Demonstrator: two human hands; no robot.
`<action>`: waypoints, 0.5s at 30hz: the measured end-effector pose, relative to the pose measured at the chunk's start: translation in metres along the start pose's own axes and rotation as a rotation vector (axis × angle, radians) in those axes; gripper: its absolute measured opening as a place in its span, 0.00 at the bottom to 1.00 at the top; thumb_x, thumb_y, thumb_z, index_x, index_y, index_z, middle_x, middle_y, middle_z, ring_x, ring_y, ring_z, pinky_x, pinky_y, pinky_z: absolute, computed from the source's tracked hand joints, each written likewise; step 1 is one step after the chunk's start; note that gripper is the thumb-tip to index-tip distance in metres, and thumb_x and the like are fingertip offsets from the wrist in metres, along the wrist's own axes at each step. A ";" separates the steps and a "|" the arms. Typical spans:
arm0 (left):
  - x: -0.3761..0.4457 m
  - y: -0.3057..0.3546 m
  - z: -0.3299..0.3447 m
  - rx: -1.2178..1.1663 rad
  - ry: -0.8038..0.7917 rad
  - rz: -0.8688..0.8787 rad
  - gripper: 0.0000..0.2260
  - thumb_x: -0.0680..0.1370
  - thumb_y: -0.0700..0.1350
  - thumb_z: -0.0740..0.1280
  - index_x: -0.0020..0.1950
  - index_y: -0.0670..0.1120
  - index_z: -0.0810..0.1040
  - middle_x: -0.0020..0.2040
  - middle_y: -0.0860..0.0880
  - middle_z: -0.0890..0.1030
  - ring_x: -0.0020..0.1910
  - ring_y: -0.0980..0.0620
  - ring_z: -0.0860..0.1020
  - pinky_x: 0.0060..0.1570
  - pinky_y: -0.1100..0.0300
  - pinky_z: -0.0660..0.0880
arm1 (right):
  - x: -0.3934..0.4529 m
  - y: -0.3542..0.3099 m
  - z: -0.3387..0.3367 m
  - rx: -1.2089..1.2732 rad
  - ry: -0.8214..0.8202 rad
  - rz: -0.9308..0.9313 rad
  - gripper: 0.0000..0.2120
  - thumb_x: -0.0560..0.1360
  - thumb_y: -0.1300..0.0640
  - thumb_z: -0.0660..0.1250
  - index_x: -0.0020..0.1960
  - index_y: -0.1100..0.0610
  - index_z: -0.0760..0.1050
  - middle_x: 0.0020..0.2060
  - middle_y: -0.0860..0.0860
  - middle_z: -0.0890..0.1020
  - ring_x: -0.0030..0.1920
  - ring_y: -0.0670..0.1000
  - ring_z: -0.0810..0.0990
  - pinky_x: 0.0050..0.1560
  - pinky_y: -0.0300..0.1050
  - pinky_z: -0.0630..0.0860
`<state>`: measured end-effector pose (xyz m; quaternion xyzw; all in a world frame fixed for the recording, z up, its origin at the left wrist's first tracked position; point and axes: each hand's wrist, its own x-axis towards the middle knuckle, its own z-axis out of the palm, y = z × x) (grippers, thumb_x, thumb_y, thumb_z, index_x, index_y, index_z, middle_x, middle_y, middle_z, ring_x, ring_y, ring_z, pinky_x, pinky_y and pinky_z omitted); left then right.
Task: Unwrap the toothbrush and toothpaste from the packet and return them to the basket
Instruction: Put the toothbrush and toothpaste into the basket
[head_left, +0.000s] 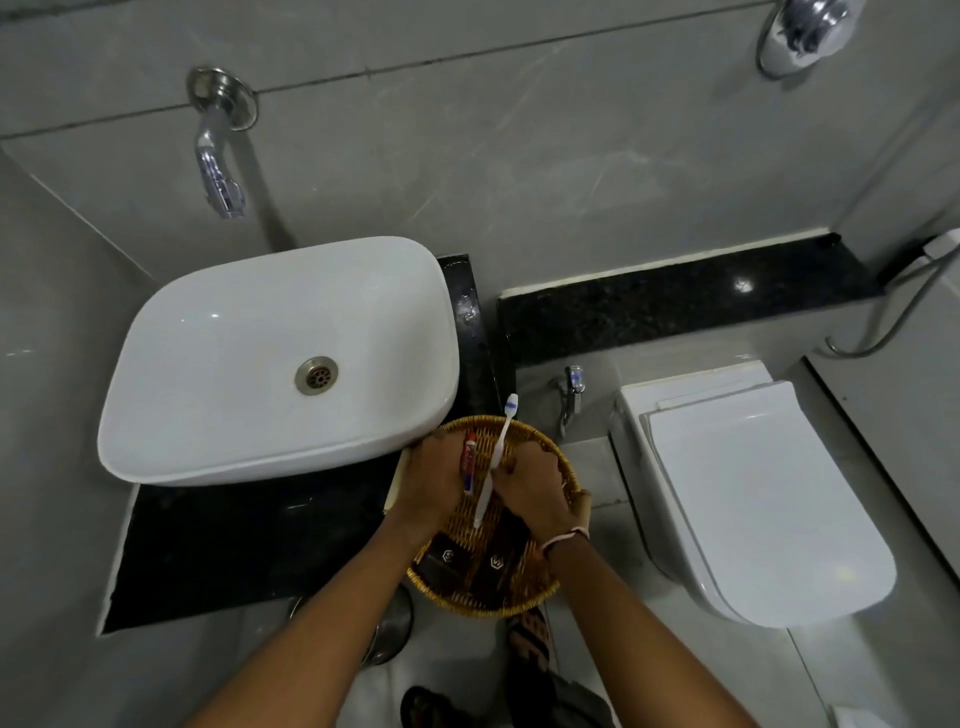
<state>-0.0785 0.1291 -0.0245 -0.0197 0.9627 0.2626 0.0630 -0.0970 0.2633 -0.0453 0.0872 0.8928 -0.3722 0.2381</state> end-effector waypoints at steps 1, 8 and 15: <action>-0.001 0.000 0.002 0.005 0.013 -0.011 0.04 0.78 0.40 0.67 0.44 0.43 0.81 0.41 0.46 0.84 0.41 0.49 0.82 0.42 0.53 0.80 | -0.001 0.000 0.000 -0.001 0.004 -0.004 0.12 0.81 0.54 0.65 0.53 0.64 0.78 0.45 0.58 0.82 0.40 0.52 0.80 0.38 0.39 0.78; -0.007 -0.001 0.011 0.042 0.053 -0.038 0.09 0.82 0.44 0.61 0.49 0.43 0.79 0.48 0.45 0.83 0.44 0.51 0.79 0.46 0.60 0.78 | -0.010 -0.002 -0.002 -0.035 0.057 -0.048 0.13 0.82 0.57 0.63 0.51 0.67 0.78 0.47 0.64 0.85 0.46 0.63 0.85 0.49 0.52 0.85; -0.021 0.001 -0.005 0.058 0.070 0.008 0.11 0.82 0.43 0.59 0.48 0.42 0.80 0.48 0.44 0.84 0.44 0.51 0.79 0.43 0.63 0.71 | -0.024 -0.009 -0.013 -0.079 0.084 -0.133 0.10 0.82 0.57 0.63 0.44 0.60 0.76 0.40 0.57 0.83 0.44 0.59 0.85 0.51 0.48 0.84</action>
